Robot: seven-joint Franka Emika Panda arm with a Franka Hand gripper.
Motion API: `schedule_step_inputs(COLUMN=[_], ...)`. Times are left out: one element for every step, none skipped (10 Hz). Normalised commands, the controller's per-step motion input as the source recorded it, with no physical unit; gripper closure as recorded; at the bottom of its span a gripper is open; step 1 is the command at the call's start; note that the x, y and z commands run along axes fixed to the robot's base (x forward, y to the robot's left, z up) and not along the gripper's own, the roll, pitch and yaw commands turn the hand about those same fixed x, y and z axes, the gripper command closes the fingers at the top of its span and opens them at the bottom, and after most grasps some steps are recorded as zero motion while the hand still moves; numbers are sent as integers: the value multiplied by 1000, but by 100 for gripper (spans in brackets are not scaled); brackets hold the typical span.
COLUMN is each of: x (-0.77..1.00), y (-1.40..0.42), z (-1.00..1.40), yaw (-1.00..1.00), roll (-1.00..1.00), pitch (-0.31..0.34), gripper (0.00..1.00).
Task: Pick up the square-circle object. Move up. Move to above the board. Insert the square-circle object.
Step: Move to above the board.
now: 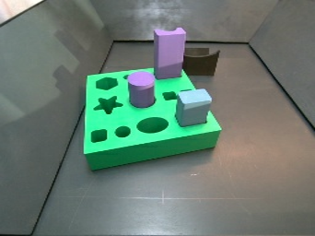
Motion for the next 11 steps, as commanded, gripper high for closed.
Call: schedule_step_inputs(x=[336,345,351,357,363,371,377,389,398,408,424], y=[-1000,-1000,-1000,-1000,-1000,-1000,-1000,-1000,-1000,-1000,-1000], z=[107,108,109,112,116,118,120,123,128,135,138], yaw=[245,94,49,30,20,13,8,11,11,10,4], roll=[52,24,22,7,2,4,-19,5,14,7,-6], pitch=[77,92,102,114,119,129,130,129,129,138,143], gripper=[100,100,100,100,100,100,100,100,100,100,100])
